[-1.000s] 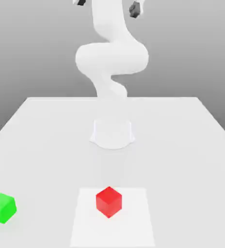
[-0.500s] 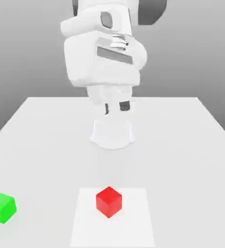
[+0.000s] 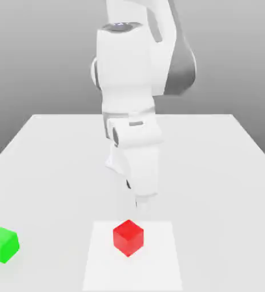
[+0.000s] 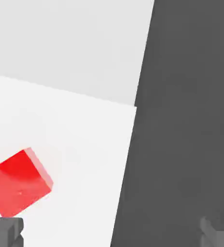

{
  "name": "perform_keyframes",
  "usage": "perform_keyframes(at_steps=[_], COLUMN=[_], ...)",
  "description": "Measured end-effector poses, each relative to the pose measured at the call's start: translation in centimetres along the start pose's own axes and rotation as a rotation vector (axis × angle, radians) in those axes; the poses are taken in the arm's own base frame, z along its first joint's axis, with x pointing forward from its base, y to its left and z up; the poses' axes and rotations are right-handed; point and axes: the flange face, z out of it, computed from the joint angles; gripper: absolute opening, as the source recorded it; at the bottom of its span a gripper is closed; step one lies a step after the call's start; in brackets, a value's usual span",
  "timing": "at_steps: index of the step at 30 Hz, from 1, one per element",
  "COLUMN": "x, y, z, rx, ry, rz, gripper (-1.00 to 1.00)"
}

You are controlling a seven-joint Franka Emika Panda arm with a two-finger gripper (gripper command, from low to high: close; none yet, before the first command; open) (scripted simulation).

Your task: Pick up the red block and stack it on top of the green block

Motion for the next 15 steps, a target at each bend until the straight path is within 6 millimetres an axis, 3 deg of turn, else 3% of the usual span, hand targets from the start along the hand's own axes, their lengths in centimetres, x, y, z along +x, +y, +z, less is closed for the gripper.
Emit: perform_keyframes(at_steps=[9, 15], x=[-2.7, -3.3], y=[-3.3, -3.6], z=[6.2, 9.7], rx=[0.098, 0.105], ry=[-0.089, -0.101], rz=[-0.386, -0.442], gripper=[0.0, 0.0])
